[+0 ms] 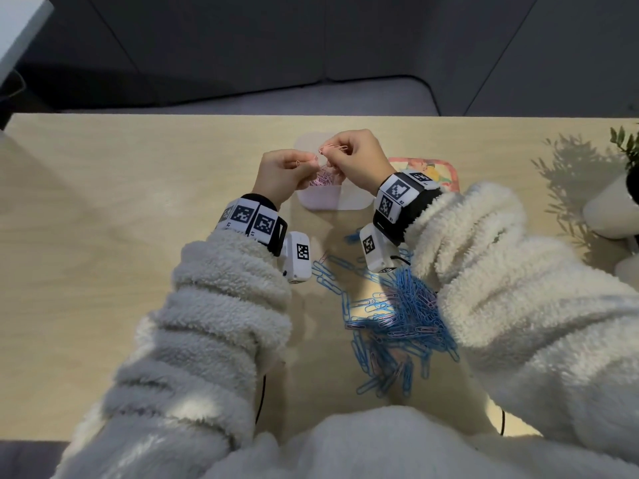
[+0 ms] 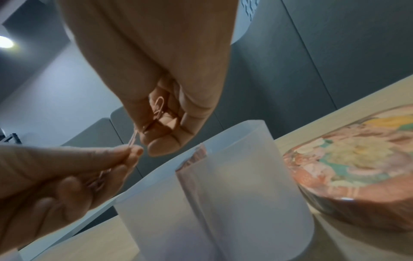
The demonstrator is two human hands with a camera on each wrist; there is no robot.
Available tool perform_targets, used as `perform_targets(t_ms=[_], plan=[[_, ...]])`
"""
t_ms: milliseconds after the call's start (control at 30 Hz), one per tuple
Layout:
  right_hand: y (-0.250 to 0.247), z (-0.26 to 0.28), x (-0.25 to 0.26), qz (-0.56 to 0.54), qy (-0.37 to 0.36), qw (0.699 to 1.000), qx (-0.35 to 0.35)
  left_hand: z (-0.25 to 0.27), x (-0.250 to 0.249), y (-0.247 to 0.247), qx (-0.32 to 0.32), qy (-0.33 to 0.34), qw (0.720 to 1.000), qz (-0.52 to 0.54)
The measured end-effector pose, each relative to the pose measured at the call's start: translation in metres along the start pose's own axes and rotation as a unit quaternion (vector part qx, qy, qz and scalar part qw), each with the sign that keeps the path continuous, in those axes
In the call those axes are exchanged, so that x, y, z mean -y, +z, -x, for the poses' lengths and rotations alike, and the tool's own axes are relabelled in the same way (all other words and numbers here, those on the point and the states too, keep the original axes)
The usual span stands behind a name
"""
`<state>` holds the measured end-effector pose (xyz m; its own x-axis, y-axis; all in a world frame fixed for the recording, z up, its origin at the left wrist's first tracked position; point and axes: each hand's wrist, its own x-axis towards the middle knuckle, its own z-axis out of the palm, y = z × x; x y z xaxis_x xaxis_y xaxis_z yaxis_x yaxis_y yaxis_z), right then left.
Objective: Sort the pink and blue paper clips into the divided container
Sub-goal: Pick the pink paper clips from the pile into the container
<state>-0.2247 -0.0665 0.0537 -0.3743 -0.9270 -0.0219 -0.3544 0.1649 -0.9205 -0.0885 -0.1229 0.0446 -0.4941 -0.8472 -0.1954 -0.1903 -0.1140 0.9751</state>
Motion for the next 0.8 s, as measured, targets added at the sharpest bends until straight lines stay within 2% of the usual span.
perform_targets(t_ms=[200, 300, 400, 567, 667, 800], plan=[[-0.006, 0.007, 0.0, 0.003, 0.004, 1.0, 0.03, -0.002, 0.002, -0.003, -0.006, 0.031, 0.999, -0.036], [-0.01, 0.008, 0.001, 0.006, 0.02, 0.999, 0.049, -0.002, 0.001, 0.0, -0.004, 0.075, 0.995, -0.059], [-0.016, 0.007, 0.002, -0.027, 0.058, 0.995, 0.082, -0.003, -0.002, 0.0, 0.012, 0.111, 0.989, -0.101], [-0.019, 0.005, 0.007, -0.085, 0.108, 0.982, 0.132, -0.007, -0.002, -0.001, 0.064, 0.112, 0.974, -0.185], [-0.02, 0.005, 0.008, -0.083, 0.096, 0.984, 0.122, -0.007, -0.001, -0.001, 0.08, 0.127, 0.963, -0.225], [-0.012, 0.008, 0.005, -0.069, 0.068, 0.992, 0.083, -0.006, 0.001, -0.001, 0.08, 0.119, 0.966, -0.218]])
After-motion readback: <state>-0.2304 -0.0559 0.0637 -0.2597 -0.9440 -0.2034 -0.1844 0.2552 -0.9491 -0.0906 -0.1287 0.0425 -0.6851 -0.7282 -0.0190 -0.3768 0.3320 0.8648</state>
